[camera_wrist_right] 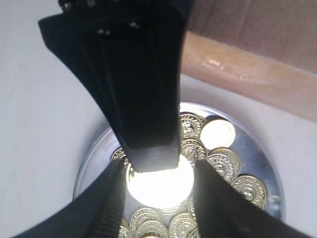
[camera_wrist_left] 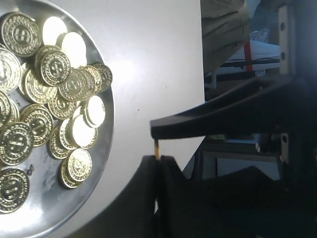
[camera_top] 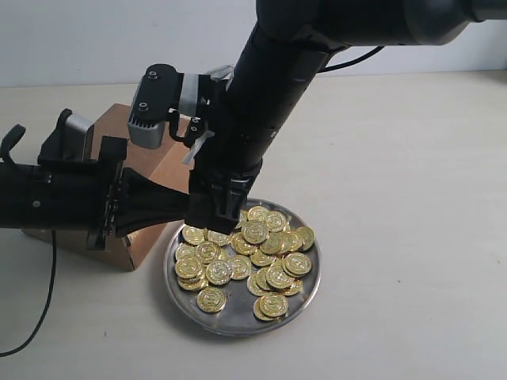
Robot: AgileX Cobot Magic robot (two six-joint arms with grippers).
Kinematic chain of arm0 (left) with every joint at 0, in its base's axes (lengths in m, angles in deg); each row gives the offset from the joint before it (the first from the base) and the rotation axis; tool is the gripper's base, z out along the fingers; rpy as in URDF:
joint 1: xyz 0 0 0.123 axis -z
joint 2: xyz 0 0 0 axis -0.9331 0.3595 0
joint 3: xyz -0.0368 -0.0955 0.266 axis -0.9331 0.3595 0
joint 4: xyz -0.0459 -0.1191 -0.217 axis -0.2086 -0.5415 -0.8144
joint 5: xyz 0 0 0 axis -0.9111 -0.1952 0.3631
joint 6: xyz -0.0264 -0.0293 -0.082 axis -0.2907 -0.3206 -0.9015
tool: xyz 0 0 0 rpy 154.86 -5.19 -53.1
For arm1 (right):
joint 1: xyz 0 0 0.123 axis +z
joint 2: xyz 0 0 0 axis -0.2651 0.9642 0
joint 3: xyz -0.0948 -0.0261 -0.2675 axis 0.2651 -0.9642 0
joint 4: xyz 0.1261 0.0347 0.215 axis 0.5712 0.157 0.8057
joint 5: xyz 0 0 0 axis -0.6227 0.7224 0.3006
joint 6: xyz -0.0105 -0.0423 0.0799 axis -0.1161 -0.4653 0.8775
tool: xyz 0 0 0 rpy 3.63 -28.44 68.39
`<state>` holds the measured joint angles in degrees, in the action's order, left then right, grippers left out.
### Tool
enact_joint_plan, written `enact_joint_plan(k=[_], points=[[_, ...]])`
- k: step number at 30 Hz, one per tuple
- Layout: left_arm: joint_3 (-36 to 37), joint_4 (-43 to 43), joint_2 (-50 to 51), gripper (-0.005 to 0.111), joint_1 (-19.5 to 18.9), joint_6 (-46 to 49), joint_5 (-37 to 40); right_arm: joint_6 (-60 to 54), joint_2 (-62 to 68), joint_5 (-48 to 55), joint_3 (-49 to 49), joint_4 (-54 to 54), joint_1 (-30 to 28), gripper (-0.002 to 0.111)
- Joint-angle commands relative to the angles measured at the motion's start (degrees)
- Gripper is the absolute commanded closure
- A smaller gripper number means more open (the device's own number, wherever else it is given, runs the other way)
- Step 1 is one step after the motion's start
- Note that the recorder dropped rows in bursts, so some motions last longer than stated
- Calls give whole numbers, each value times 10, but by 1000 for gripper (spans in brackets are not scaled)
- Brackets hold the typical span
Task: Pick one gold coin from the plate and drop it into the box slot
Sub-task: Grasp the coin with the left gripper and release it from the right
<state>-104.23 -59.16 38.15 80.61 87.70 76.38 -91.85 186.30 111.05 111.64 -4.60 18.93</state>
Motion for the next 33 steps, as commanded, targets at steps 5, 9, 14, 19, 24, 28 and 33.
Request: enact_joint_plan(k=[5,9,14,19,24,28,33], points=[[-4,-1,0,107,4,6,-6,-1,-6,6,5,5,-4,96],[-4,0,0,107,4,6,-6,-1,-6,6,5,5,-4,96],[-4,2,0,107,4,6,-6,17,-8,8,5,-13,-4,96],[-4,2,0,107,4,6,-3,58,-23,29,5,-69,-4,96],[-4,2,-5,107,4,6,4,60,-70,34,5,-81,-4,102],[-6,3,-29,107,4,5,5,105,-119,34,5,-93,-4,108],[-6,12,-84,107,4,-16,-12,194,-172,54,5,-132,-4,108]])
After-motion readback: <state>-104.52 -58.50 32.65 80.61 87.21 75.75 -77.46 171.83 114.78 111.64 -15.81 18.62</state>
